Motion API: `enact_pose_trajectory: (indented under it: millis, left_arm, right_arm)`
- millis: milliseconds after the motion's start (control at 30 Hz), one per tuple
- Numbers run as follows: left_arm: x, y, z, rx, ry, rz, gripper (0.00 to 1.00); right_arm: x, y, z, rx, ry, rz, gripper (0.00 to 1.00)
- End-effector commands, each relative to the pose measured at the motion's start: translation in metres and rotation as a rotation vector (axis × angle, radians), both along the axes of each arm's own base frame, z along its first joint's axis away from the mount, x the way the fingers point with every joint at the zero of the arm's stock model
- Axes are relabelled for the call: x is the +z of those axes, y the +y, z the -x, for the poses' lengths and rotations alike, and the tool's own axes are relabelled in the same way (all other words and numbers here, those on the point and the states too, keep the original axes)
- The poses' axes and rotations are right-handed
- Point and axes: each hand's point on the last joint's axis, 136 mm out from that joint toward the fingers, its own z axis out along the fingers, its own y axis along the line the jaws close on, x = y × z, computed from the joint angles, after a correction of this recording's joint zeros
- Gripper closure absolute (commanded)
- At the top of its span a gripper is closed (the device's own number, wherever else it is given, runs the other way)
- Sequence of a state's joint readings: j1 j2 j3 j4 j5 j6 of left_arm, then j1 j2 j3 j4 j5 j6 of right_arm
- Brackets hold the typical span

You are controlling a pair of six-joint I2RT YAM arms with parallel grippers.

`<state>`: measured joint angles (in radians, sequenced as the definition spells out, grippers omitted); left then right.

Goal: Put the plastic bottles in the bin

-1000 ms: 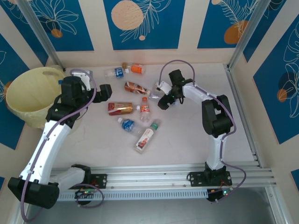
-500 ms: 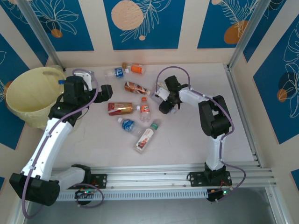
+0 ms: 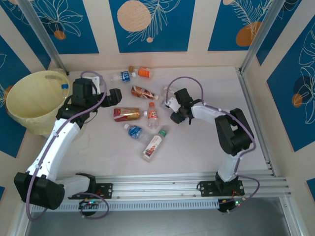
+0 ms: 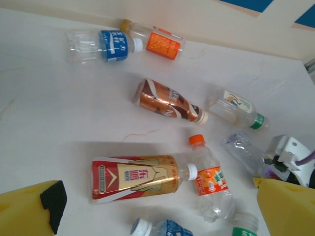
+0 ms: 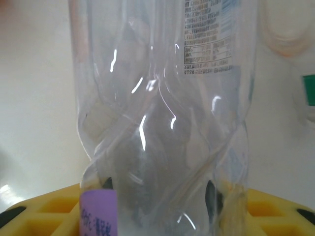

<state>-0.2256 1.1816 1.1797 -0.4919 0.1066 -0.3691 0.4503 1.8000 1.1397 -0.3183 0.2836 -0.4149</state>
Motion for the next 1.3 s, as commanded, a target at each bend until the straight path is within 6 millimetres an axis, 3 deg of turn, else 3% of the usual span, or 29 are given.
enact_pose_trajectory:
  millis: [0,267,400,533,633,833,1100,1267]
  left_arm:
    - [0.005,-0.022,-0.002,-0.093,-0.024,0.096,0.00]
    - [0.002,-0.070,-0.001,-0.281,-0.027,0.311,0.00]
    - [0.001,-0.106,0.006,-0.387,-0.046,0.413,0.00]
    - [0.001,-0.149,0.017,-0.510,-0.065,0.481,0.00]
    - [-0.003,-0.168,0.023,-0.565,-0.069,0.465,0.00]
    - [-0.006,-0.186,0.027,-0.619,-0.084,0.465,0.00]
    - [-0.008,-0.194,0.032,-0.673,-0.090,0.456,0.00]
    - [-0.022,-0.191,0.020,-0.611,-0.063,0.393,0.00]
  right_arm:
    - [0.048,0.020,0.003,-0.013,-0.097,-0.196,0.59]
    - [0.109,0.043,0.042,-0.057,-0.189,-0.575,0.64]
    - [0.140,0.057,0.057,-0.082,-0.228,-0.821,0.65]
    - [0.144,0.064,0.062,-0.154,-0.213,-0.933,0.65]
    - [0.144,0.071,0.065,-0.181,-0.172,-0.992,0.65]
    - [0.148,0.093,0.069,-0.182,-0.109,-1.070,0.66]
    - [0.158,0.119,0.068,-0.105,-0.053,-1.099,0.66]
    - [0.170,0.135,0.080,0.009,0.002,-1.135,0.66]
